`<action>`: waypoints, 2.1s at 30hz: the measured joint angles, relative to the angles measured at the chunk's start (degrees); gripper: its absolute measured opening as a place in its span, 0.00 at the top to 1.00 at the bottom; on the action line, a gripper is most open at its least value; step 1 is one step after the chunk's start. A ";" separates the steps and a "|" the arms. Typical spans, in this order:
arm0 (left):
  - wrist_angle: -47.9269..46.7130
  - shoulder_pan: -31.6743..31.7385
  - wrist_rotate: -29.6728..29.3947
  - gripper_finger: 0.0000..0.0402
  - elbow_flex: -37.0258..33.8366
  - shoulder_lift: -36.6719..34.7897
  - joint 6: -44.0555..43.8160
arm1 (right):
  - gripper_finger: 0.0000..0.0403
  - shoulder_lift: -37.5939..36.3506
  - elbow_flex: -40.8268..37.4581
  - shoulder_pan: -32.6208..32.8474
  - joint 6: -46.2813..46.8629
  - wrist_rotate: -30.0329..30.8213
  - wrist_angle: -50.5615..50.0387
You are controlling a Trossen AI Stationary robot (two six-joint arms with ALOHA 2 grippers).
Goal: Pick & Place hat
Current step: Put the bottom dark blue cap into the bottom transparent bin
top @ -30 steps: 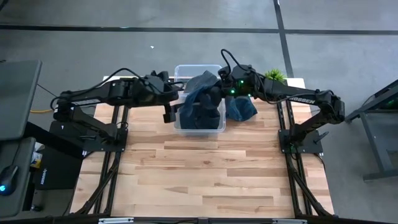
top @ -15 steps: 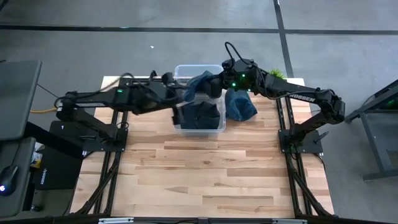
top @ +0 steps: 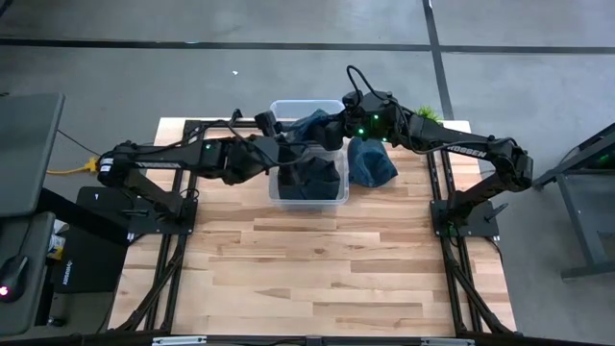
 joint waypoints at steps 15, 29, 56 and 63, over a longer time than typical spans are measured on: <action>-5.92 0.02 -2.38 0.38 0.00 0.05 -5.60 | 1.00 -0.74 -0.04 0.00 -0.09 -3.58 3.90; -8.66 0.22 -7.08 0.38 0.20 2.86 -8.07 | 1.00 -3.47 -0.04 -0.09 0.87 -5.43 7.41; -6.05 0.44 -9.41 0.93 0.00 4.73 -12.12 | 1.00 -6.97 0.00 -0.07 -0.95 -5.17 4.78; -6.35 0.48 -7.46 0.98 0.02 4.68 -12.24 | 1.00 -7.00 0.00 -0.04 -2.02 -5.29 4.09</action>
